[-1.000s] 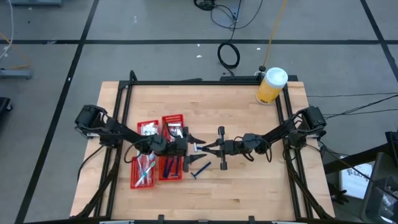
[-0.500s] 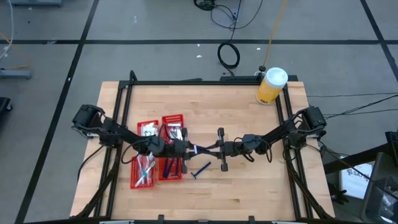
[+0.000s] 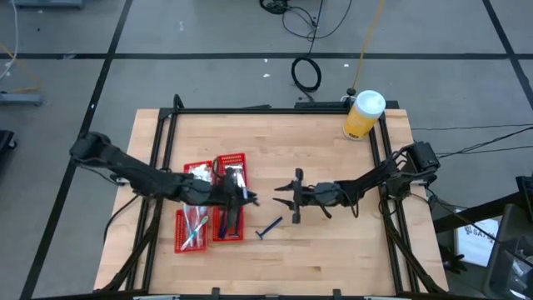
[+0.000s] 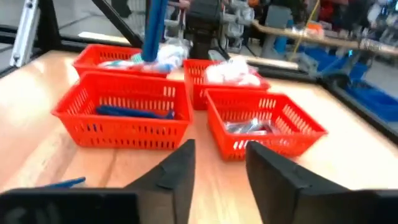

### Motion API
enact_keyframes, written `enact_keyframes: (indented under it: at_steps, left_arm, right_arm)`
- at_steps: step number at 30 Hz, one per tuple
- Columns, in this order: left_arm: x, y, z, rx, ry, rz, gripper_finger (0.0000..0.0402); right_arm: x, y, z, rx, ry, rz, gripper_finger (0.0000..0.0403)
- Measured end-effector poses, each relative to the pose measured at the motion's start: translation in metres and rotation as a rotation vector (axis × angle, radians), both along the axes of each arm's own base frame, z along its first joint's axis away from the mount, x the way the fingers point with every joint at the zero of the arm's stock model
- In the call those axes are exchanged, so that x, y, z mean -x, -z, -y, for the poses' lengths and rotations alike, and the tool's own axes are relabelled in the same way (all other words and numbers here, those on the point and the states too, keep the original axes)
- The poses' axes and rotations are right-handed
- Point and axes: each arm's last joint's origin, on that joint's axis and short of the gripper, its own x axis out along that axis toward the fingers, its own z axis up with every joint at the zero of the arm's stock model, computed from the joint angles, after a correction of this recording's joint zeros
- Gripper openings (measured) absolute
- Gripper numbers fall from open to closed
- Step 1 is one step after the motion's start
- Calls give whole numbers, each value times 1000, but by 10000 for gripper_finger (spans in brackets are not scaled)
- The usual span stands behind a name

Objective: Pick & Place Travel size toiletries
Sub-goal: Put the blue razor into the bottom right red basket

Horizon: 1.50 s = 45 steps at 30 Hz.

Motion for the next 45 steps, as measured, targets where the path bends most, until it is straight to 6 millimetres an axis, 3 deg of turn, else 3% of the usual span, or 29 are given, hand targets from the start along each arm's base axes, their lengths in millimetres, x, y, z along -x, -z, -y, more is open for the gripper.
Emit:
enact_keyframes:
  at_steps: [6,12,19,31,35,40,45]
  left_arm:
    - [36,9,9,197,-40,-284,32]
    - [56,26,30,392,-112,-465,18]
    - [55,40,44,438,-144,-509,46]
    - [40,69,39,452,-188,-653,58]
    - [38,70,36,449,-184,-660,95]
    - [36,70,32,431,-187,-658,171]
    - [33,69,25,377,-170,-651,238]
  right_arm:
    - [1,0,-1,-37,-56,-30,177]
    - [1,-2,-4,-54,-130,-14,188]
    - [1,-2,-4,-55,-129,-11,178]
    - [1,-2,-4,-96,-122,-10,184]
    - [2,1,-4,-130,-117,-43,193]
    - [-3,5,-7,-192,-179,-168,200]
    - [-14,5,-20,-180,-261,-266,200]
